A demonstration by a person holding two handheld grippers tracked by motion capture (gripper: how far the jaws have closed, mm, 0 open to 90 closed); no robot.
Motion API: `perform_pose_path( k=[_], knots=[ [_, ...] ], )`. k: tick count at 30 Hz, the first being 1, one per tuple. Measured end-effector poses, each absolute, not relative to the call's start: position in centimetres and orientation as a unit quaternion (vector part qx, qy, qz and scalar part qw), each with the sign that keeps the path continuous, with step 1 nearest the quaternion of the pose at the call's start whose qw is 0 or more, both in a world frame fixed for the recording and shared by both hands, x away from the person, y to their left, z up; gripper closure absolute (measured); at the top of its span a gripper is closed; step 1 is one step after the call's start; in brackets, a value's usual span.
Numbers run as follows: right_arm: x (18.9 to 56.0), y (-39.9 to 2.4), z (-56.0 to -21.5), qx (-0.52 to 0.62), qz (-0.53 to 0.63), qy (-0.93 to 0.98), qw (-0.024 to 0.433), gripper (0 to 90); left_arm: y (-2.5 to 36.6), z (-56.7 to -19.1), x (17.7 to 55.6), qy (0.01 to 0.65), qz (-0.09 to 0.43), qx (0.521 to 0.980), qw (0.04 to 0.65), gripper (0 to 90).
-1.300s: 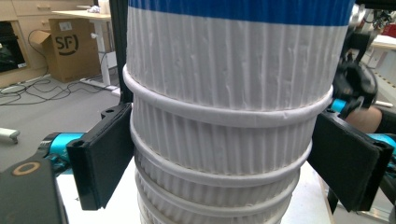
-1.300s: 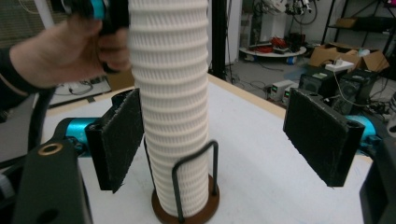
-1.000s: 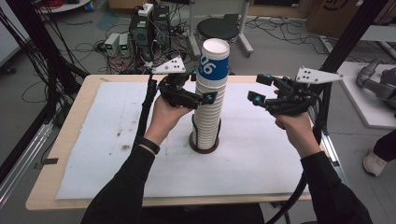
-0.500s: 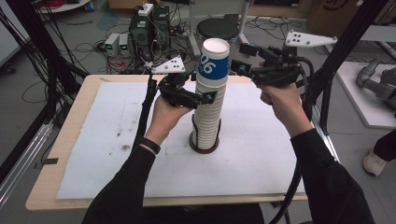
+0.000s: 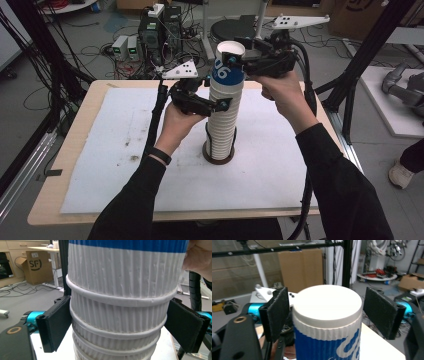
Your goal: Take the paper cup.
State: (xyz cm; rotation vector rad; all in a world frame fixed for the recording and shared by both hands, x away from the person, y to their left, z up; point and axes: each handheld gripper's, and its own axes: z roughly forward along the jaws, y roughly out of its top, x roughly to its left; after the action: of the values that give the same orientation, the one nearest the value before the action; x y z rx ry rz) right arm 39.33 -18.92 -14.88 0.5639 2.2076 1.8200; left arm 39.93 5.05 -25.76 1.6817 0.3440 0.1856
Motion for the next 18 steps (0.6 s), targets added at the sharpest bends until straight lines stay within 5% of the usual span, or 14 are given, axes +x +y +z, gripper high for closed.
perform_pose_path(
  k=[4,18],
  knots=[
    [39.5,-18.9,-15.0,0.187,0.620,0.754,0.106,30.4,5.1,-25.8,40.0,0.152,0.083,0.740,0.650,12.4],
    [38.6,-19.4,-12.3,0.160,0.652,0.731,0.124,31.1,5.0,-25.8,39.9,0.150,0.082,0.740,0.650,12.4]
  ],
)
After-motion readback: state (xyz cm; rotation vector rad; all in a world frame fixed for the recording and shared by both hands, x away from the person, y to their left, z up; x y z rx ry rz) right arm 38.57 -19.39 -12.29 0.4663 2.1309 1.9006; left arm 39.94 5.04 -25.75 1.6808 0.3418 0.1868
